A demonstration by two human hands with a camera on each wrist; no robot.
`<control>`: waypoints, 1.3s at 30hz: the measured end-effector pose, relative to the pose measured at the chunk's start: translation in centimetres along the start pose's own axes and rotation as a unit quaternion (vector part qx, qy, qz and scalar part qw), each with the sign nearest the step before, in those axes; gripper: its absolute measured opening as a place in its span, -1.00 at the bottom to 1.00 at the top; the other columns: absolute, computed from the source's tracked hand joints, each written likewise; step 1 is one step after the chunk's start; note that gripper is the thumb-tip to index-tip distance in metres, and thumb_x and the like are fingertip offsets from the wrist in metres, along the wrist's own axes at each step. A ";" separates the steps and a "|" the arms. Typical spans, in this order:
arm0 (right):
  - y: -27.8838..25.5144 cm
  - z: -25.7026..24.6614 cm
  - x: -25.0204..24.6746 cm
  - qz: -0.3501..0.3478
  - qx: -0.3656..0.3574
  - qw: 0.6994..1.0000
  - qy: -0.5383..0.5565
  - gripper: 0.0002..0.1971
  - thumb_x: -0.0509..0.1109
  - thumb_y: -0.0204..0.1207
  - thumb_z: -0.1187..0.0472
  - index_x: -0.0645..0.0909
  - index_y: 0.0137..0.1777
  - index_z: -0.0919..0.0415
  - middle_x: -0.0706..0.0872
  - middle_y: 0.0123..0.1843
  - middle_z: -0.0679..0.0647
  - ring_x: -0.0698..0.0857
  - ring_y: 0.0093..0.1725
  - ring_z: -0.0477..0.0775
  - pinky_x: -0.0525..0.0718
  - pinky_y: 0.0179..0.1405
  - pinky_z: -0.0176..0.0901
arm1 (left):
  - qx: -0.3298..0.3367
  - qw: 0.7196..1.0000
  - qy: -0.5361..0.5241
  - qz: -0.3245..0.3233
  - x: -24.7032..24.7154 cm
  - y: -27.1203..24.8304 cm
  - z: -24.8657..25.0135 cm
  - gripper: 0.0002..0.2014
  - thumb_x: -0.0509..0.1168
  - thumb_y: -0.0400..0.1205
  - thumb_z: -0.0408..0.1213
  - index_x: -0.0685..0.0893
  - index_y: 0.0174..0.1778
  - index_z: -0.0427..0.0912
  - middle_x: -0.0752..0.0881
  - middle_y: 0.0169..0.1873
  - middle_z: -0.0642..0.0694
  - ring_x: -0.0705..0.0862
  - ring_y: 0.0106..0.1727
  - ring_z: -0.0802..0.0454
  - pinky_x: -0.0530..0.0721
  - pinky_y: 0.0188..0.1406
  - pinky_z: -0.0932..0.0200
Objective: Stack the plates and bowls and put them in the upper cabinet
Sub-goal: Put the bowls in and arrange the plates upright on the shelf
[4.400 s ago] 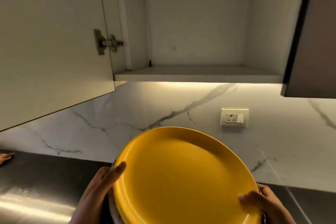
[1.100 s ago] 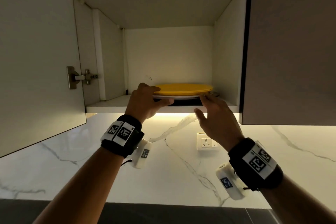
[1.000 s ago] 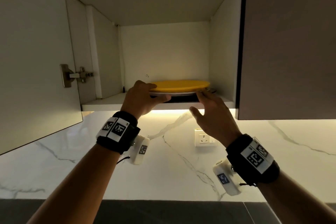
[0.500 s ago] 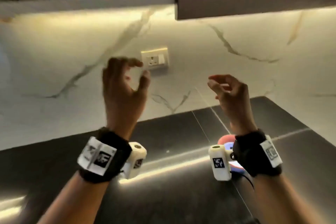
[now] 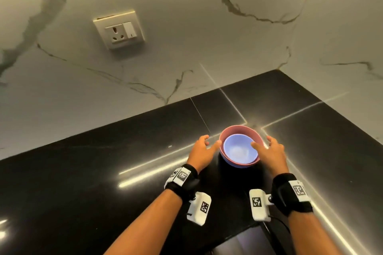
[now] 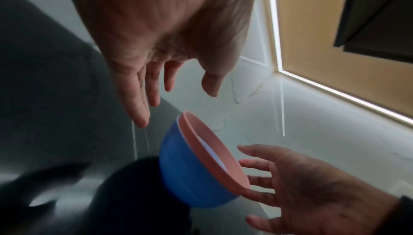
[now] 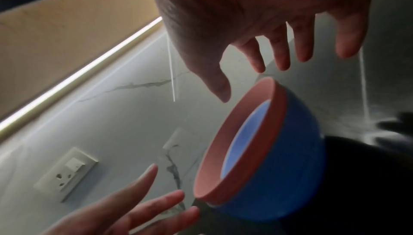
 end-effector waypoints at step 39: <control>-30.5 -38.4 12.5 -0.399 -0.493 0.762 0.133 0.11 0.49 0.02 -0.55 0.11 0.56 -0.24 0.51 0.36 -0.25 0.65 0.12 -0.27 0.71 -0.09 -0.29 | 0.280 0.937 -0.112 0.179 -37.0 -26.0 8.1 -0.13 0.72 0.20 -0.18 0.53 0.45 -0.08 0.74 0.25 -0.13 0.76 0.16 -0.09 0.74 0.00 0.14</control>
Point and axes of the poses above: each hand's wrist, its own y-axis towards the middle knuckle, its own x-axis out of the palm, z = x × y, the point moved 9 cm from there along y, towards the middle knuckle
